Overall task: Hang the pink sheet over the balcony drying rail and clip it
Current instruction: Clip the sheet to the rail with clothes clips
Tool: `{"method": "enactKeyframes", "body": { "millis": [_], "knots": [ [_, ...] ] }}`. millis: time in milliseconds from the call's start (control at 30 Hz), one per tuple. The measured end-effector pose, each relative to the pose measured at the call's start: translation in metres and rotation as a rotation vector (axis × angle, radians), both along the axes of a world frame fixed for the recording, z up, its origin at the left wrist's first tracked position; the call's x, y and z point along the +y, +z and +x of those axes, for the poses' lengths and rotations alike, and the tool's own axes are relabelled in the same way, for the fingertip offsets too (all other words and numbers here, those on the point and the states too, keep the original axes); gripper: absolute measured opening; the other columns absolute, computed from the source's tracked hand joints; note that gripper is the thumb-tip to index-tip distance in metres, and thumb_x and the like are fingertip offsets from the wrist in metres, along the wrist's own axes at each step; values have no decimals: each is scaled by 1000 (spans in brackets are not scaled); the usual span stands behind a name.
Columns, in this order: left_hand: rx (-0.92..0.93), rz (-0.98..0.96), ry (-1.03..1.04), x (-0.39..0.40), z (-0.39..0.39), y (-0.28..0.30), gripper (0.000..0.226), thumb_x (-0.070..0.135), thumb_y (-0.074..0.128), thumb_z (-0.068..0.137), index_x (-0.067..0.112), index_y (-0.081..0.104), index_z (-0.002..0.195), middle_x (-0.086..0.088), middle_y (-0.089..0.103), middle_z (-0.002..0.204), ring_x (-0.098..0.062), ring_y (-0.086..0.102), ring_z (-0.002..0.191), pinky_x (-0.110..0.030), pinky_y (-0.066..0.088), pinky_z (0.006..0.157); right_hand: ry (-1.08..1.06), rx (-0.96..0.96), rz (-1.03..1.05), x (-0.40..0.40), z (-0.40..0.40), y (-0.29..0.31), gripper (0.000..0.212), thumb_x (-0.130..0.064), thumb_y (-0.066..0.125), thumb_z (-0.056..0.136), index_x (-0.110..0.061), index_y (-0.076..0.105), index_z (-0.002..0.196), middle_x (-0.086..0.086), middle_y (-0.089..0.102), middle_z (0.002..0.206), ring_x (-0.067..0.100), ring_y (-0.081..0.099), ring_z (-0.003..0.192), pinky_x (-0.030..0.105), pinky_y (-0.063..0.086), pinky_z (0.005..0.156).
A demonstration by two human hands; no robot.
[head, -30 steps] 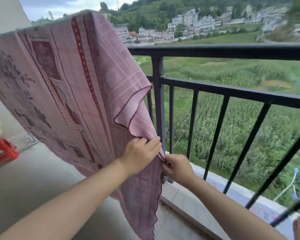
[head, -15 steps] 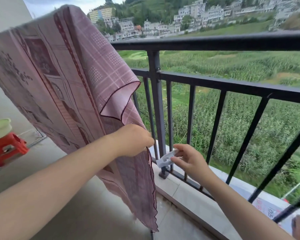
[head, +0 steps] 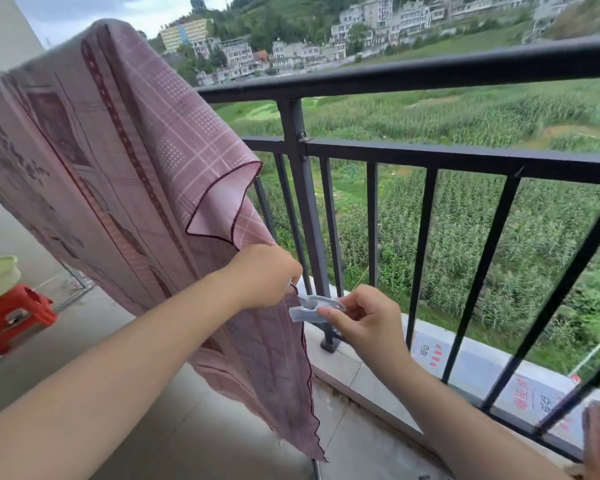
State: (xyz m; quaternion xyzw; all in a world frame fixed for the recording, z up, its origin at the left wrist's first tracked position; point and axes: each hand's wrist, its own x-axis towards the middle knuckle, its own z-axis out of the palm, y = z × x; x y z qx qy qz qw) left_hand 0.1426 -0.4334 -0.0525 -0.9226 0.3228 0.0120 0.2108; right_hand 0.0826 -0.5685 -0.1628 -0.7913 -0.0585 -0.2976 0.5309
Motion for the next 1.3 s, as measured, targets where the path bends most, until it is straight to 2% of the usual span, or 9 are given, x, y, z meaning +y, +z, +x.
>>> {"method": "enactKeyframes", "body": {
  "millis": [367,567,700,833,933,1000,1100,1167,1300],
  "knots": [
    [55,-141,-51,10,-3,-2,23,26,48,91,21,60,110,0,61,117,-21,55,110,-32,45,86,-11,-124,-5,18,15,-2,41,-39,65,68,-5,47,53,-15,29,56,-9,35,53,9,26,49],
    [4,-196,-149,24,-1,-10,25,23,45,92,18,59,112,1,61,117,-19,53,114,-32,42,89,81,7,28,36,29,-8,33,-30,72,65,-2,59,77,-15,40,69,-10,49,63,5,36,56],
    [-64,-598,-332,44,-6,-25,24,20,51,79,20,55,103,-3,65,98,-18,64,83,-26,54,65,144,130,40,32,24,-14,40,-24,72,72,-8,55,105,-6,46,89,-4,50,77,6,41,63],
    [243,-1173,52,54,-40,-53,26,15,43,64,30,31,81,1,44,75,-10,41,61,-23,35,56,79,193,-24,16,8,-26,33,-27,59,82,-5,56,107,-1,50,95,14,53,87,8,39,67],
    [444,-1362,380,59,-46,-86,22,11,44,71,28,31,79,-12,45,85,-19,45,70,-31,40,62,46,210,-65,7,-2,-35,20,-19,52,85,-4,62,94,1,55,85,15,53,77,9,38,64],
    [595,-1465,537,62,-46,-99,28,2,52,84,26,39,84,-11,50,95,-15,55,76,-25,48,70,46,226,-86,5,-7,-40,14,-11,53,85,-3,65,88,2,57,80,17,53,75,16,41,65],
    [780,-1459,565,65,-48,-105,26,-11,50,85,10,51,100,-4,57,94,-11,59,85,-18,52,75,90,266,-116,6,-10,-44,13,-3,53,86,-1,66,88,6,61,81,17,53,74,19,41,65],
    [817,-1397,538,65,-52,-108,26,-5,51,87,12,50,106,2,56,94,-8,60,83,-24,51,78,141,298,-125,9,-10,-45,15,-5,53,86,-1,66,92,2,59,83,15,53,76,14,39,64],
    [769,-1183,536,61,-57,-117,21,12,50,91,21,49,110,2,56,85,-10,61,63,-22,52,55,310,418,-68,19,-8,-48,25,-10,47,90,-6,58,113,0,57,99,18,56,89,31,49,80]
  ]
}}
